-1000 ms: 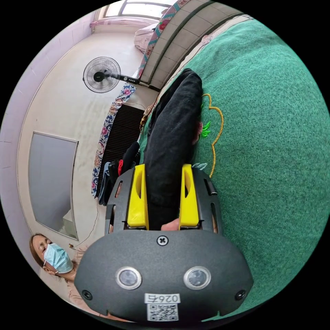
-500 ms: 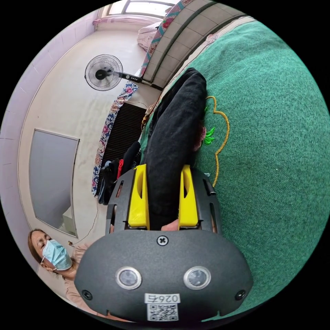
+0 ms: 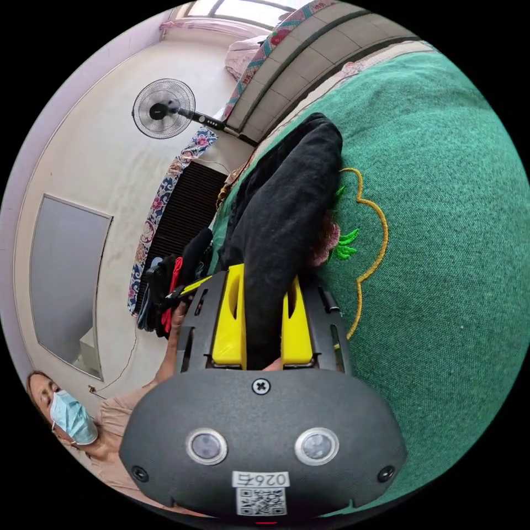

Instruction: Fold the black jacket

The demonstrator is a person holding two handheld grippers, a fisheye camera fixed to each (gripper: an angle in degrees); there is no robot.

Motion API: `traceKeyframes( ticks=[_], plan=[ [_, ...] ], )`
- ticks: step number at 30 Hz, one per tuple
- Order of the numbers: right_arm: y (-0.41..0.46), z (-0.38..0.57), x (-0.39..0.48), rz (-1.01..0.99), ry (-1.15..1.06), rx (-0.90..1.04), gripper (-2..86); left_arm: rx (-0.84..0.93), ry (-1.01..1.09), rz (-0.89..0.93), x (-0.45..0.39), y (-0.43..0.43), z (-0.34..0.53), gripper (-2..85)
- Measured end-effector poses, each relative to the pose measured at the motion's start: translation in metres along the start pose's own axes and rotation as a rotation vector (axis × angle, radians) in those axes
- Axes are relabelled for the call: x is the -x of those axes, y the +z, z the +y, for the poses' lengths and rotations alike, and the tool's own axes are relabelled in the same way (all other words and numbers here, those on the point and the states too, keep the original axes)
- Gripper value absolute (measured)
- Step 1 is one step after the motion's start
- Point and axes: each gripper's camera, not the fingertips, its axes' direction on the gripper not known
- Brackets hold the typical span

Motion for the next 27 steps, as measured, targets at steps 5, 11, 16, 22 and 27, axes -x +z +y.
traceKeyframes(
  ticks=[5, 11, 16, 22, 27],
  plan=[
    [0.052, 0.064, 0.139, 0.560, -0.486, -0.130, 3.7, -0.057, 0.130, -0.247, -0.051, -0.013, 0.031, 0.9],
    [0.132, 0.179, 0.301, 1.037, -1.063, -0.268, 1.7, -0.275, 0.004, -0.149, -0.052, -0.064, 0.088, 0.5],
    [0.142, 0.250, 0.403, 1.026, -1.237, -0.372, 1.4, -0.529, -0.069, -0.169, -0.071, -0.164, 0.161, 0.3],
    [0.131, 0.315, 0.531, 0.800, -1.325, -0.499, 1.1, -0.785, -0.114, -0.325, -0.099, -0.325, 0.296, 0.4],
    [0.128, 0.332, 0.613, 0.370, -1.311, -0.472, 1.0, -0.822, -0.120, -0.582, -0.117, -0.457, 0.400, 0.4]
  ],
)
